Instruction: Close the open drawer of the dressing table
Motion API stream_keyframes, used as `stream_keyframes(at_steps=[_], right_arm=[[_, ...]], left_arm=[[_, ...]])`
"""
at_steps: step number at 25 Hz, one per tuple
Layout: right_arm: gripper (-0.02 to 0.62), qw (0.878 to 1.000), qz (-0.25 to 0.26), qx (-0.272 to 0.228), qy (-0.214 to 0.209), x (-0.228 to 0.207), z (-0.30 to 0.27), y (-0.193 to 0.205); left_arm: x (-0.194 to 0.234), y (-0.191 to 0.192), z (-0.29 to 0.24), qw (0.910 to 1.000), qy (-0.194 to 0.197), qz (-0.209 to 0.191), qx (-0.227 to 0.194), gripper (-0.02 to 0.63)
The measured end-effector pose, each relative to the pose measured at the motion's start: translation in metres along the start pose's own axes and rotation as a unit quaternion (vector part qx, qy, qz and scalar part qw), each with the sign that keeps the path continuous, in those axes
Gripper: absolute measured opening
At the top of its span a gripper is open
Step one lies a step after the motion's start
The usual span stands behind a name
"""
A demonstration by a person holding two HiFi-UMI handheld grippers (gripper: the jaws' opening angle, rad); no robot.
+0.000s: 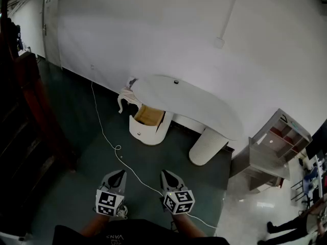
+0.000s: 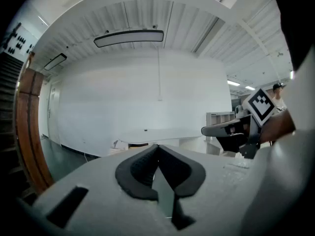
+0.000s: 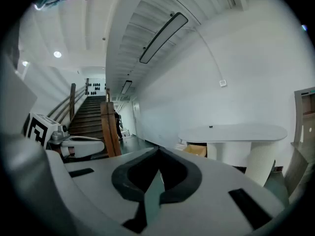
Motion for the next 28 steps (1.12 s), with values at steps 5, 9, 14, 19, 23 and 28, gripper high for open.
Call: stream_keyframes(at_steps=[5, 9, 14, 19, 23, 28], right_arm=[[0.005, 1.0, -0.01, -0.015, 0.006, -0.006, -0.013, -0.002], [0.104, 0.999, -0.013, -0.025, 0.017, -0.005, -0.027, -0.002], [0.182, 0.999, -0.021, -0.031, 0.033, -0.007, -0.049, -0.009], [0.192, 0.998, -0.029, -0.036, 0.051, -0.004, -0.077, -0.008], [0.195, 0.996, -0.039, -0.039, 0.065, 0.0, -0.1, -0.008], [0.193, 0.994, -0.04, -0.038, 0.09, 0.001, -0.116, -0.008]], left_arm=[[0.009, 0.008, -0.013, 0.9998, 0.007, 0.016, 0.001, 0.021], [0.02, 0.013, -0.027, 0.9994, 0.025, 0.021, 0.005, 0.133], [0.034, 0.017, -0.046, 0.9983, 0.051, 0.025, 0.01, 0.176], [0.062, 0.027, -0.066, 0.9975, 0.068, 0.02, 0.009, 0.176], [0.089, 0.033, -0.082, 0.9967, 0.079, 0.014, 0.014, 0.175], [0.109, 0.041, -0.096, 0.9949, 0.1, 0.009, 0.016, 0.175]])
Point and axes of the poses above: the fingertips, and each gripper's own axes: z backward along the fingers, x to its left, y out of its underside, the point moved 6 cm from there along z, backward along the fingers, and after that the axes turned 15 degrees about -z, right-handed, at the moved point
